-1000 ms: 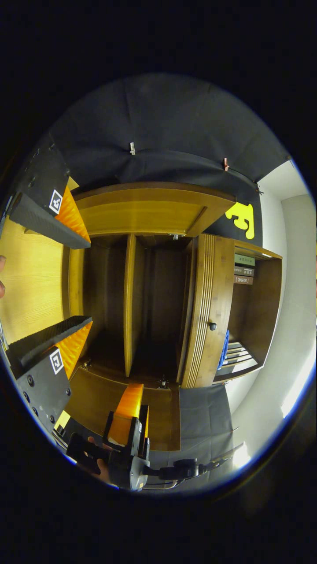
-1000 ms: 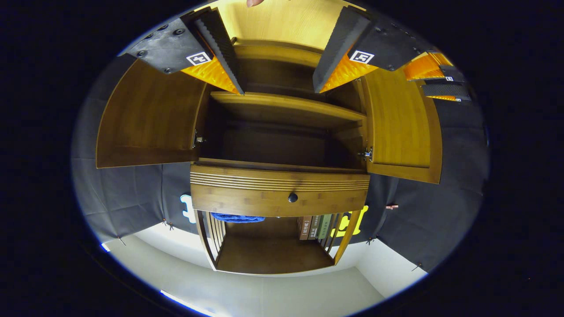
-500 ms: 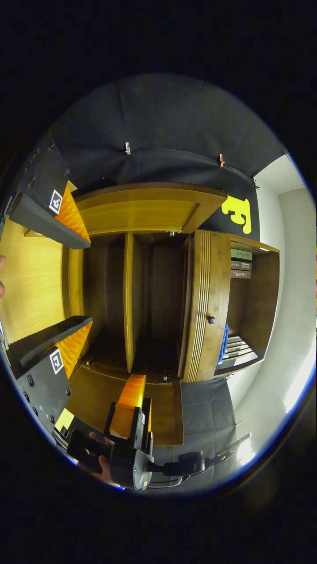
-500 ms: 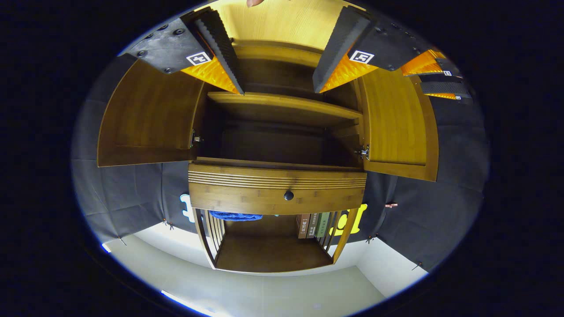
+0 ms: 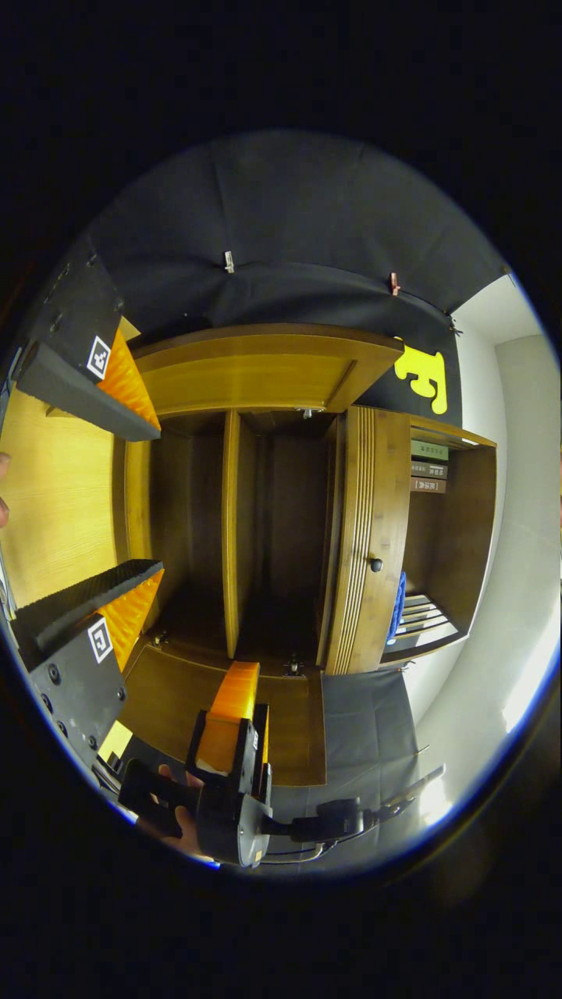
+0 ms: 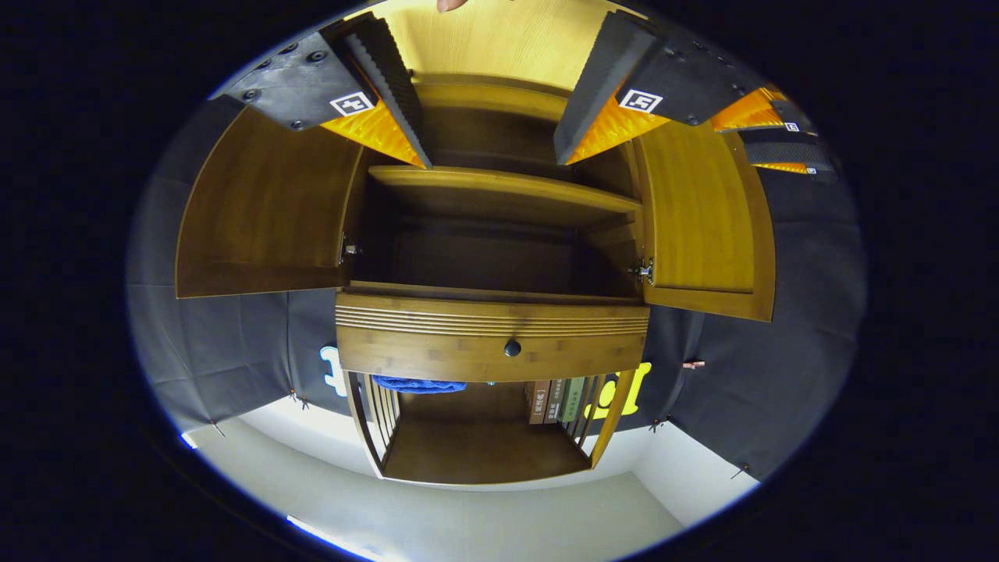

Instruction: Open the right door of the double-door shoe cabinet with the right hand, and open the left door with the left hand.

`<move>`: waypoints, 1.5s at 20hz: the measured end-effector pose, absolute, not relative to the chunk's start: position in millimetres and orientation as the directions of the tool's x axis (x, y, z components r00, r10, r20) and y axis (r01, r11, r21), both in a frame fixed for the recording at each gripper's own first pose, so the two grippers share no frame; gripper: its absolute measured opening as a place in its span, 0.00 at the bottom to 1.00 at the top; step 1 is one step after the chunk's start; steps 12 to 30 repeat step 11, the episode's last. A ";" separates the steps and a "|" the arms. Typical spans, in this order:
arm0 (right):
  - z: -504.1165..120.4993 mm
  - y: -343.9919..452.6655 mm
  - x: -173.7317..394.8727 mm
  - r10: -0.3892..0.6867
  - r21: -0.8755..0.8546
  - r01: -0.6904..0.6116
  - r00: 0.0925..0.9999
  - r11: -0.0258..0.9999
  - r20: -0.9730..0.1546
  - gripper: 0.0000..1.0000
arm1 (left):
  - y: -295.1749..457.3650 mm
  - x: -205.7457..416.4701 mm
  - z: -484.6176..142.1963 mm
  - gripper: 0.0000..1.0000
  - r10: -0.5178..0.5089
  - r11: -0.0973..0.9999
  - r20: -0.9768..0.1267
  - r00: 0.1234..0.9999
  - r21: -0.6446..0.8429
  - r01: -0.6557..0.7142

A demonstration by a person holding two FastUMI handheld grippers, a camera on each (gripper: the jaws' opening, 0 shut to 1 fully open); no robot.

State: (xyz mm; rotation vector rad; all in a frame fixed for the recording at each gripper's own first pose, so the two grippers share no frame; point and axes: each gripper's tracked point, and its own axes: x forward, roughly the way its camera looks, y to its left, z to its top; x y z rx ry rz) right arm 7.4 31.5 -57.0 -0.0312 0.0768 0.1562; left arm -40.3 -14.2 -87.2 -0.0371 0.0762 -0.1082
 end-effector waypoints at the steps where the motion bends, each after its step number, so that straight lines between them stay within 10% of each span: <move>1: -57.0 31.7 7.8 0.155 -0.026 -0.157 0.985 0.987 -0.079 0.98 | -14.2 -40.1 -86.8 0.94 -0.109 0.994 -0.073 0.991 -0.039 0.106; 30: -56.8 31.6 5.2 0.162 -0.032 -0.165 0.984 0.986 -0.075 0.96 | -20.7 -41.5 -86.6 0.94 -0.108 0.994 -0.070 0.992 -0.032 0.106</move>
